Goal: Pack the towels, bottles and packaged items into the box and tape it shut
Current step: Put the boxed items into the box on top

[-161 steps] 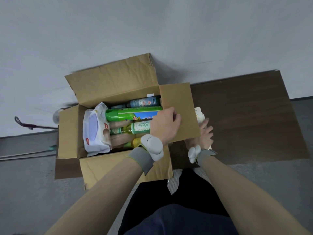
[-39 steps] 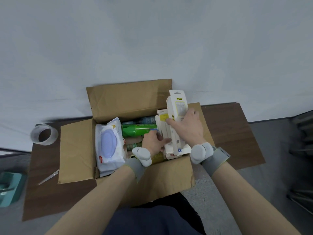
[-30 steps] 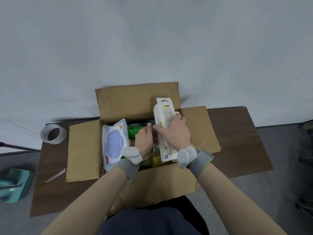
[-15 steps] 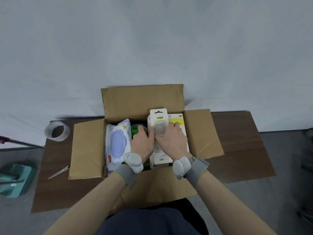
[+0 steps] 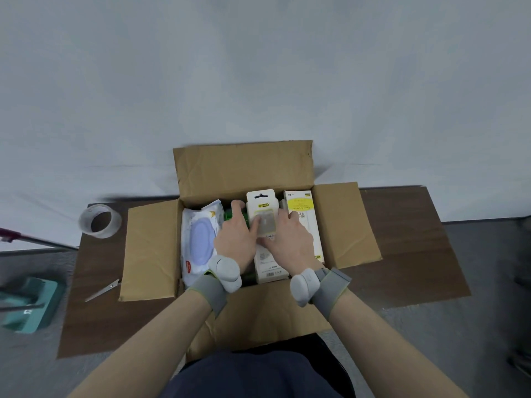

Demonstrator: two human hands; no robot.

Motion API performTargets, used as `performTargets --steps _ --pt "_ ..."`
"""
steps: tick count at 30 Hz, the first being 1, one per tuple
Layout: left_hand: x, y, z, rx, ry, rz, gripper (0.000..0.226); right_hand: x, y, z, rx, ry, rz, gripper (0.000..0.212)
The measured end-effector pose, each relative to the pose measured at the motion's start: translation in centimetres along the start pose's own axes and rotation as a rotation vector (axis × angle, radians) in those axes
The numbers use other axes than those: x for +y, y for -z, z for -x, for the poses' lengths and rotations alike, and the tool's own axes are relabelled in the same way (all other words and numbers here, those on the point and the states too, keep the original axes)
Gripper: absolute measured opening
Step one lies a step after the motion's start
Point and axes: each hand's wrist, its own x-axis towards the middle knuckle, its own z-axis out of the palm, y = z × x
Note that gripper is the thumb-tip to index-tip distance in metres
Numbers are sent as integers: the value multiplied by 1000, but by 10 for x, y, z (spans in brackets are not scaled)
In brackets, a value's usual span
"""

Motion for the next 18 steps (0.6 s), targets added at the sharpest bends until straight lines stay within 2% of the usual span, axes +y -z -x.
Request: performTargets --steps 5,7,10,12,15,18 --pt "6 4 -9 -63 -67 153 53 6 3 -2 13 20 -87 91" --pt "7 5 -14 -87 -53 177 55 8 3 -2 4 26 -85 91" --pt "7 3 -22 -147 31 225 50 13 3 -5 -35 -18 -156 83" --pt "5 2 -23 -148 50 259 41 16 3 -7 -53 -30 -263 69" --pt "1 9 -24 -59 66 258 30 18 2 -10 -75 -6 -288 52" --pt "1 19 -27 25 71 209 25 17 1 -11 -87 12 -298 49"
